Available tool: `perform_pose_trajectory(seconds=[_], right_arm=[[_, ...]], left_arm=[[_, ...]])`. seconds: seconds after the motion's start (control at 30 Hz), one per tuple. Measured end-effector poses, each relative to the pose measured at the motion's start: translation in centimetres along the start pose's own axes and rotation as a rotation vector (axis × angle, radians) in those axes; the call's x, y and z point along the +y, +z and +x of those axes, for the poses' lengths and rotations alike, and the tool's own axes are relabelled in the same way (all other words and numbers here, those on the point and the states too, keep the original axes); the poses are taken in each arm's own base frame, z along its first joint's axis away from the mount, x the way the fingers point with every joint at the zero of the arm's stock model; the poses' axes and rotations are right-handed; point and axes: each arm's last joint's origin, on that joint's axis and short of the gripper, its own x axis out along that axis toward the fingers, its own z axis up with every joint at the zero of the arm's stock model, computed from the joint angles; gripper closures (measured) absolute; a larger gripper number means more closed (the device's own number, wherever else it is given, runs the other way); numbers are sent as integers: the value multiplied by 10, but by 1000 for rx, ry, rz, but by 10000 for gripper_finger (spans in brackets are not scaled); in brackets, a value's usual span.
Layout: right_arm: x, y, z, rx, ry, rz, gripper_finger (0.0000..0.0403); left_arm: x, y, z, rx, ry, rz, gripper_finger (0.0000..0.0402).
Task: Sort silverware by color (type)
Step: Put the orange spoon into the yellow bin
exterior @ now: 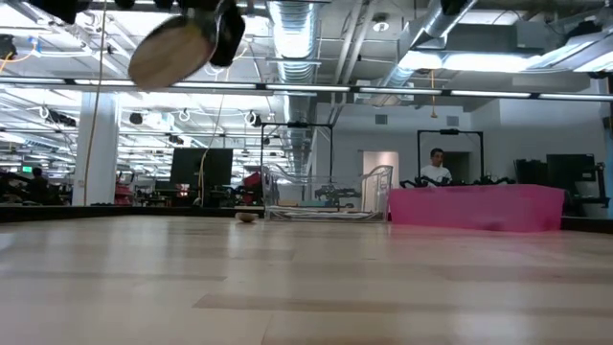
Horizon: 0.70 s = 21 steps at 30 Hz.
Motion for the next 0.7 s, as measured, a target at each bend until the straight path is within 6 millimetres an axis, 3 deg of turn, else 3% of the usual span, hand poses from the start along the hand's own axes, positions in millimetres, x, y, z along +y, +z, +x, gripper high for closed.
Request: perform_pose_trajectory(seconds=[0.1,0.3,0.7], right_arm=[[-3,-5,4,22,-4,-40,172],[-2,-5,22,-100,75,-116,139],[2,9,54,-132,86,-278,135]], left_arm=[[-2,4,0,-27,-53,13,365],[-2,4,0,-24,-73,17,365],[-5,3,0,14,-192,-1,361]])
